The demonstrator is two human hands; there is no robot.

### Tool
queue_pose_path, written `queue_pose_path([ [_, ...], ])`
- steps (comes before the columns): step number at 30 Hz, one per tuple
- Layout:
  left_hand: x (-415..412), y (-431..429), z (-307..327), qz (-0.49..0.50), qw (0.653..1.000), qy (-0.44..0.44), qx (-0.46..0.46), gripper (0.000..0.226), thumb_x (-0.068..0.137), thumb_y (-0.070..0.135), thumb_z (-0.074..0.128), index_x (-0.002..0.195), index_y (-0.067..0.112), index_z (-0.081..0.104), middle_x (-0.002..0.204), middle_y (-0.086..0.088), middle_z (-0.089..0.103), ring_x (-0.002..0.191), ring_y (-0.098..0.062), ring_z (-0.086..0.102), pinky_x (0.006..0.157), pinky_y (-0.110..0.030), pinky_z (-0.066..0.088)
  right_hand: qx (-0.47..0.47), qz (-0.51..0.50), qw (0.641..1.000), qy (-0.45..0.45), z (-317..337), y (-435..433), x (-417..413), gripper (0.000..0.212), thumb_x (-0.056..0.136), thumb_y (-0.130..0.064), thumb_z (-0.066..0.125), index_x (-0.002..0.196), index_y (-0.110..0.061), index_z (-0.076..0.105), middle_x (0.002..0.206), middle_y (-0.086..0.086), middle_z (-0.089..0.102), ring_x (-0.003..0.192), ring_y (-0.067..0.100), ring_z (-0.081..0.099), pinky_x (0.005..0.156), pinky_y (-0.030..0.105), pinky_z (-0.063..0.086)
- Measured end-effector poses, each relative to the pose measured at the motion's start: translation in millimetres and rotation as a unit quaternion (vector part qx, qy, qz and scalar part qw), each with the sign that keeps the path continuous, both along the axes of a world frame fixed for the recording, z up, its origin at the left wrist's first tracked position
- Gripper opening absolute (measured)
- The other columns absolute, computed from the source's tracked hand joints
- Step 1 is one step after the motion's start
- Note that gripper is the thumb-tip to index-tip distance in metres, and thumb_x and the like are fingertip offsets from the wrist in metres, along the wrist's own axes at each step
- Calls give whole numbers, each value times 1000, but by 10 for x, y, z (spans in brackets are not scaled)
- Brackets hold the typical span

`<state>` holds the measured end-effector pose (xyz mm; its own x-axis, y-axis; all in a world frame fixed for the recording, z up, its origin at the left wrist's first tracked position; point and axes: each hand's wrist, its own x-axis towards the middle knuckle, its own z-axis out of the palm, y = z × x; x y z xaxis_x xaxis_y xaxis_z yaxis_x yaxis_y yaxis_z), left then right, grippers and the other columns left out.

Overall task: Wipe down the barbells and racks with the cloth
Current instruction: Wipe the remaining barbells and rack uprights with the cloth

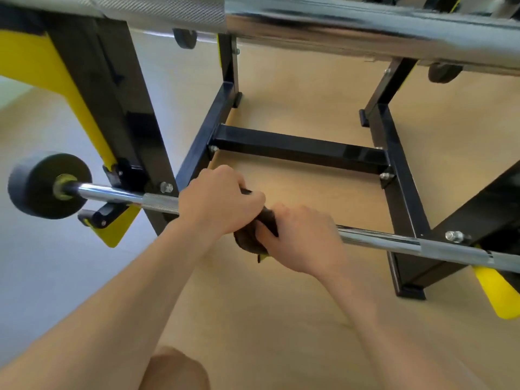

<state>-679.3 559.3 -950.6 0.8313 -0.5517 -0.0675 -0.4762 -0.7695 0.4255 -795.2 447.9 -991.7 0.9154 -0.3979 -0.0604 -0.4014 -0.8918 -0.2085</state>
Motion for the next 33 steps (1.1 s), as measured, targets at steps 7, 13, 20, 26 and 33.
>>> queue_pose_path([
  [7, 223, 150, 80, 126, 985, -49, -106, 25, 103, 35, 47, 98, 24, 69, 83, 5, 65, 77, -16, 63, 83, -41, 60, -151, 221, 962, 64, 32, 435, 667, 25, 109, -36, 48, 122, -17, 57, 103, 0, 64, 74, 20, 56, 64, 35, 50],
  [13, 535, 513, 77, 232, 937, -132, -226, 31, 94, 33, 43, 87, 24, 72, 75, 8, 62, 81, -20, 64, 88, -47, 58, 465, 81, 880, -56, 23, 1238, 1359, 115, 75, -75, 26, 146, 15, 38, 149, 32, 47, 53, -12, 60, 56, 8, 49],
  [20, 648, 673, -73, 247, 911, -122, -306, 33, 96, 26, 48, 88, 20, 79, 76, 5, 69, 71, -7, 62, 66, -20, 53, -9, 213, 977, 22, 92, 1147, 1450, 18, 110, -17, 41, 92, -14, 42, 93, -2, 57, 79, 16, 50, 76, 31, 42],
  [26, 590, 551, -164, 215, 936, -67, -269, 27, 102, 30, 55, 81, 22, 70, 67, 12, 59, 66, -6, 58, 62, -16, 46, 9, 102, 991, 90, 99, 425, 672, 16, 97, -30, 58, 112, -31, 51, 79, -9, 55, 67, 12, 55, 56, 32, 45],
  [33, 623, 490, -206, 245, 934, -43, -255, 30, 102, 32, 55, 75, 25, 66, 65, 10, 58, 64, -9, 59, 63, -20, 48, -138, 176, 968, 114, 106, 690, 1019, 32, 108, -45, 48, 96, -17, 55, 76, -3, 56, 58, 18, 53, 55, 33, 40],
])
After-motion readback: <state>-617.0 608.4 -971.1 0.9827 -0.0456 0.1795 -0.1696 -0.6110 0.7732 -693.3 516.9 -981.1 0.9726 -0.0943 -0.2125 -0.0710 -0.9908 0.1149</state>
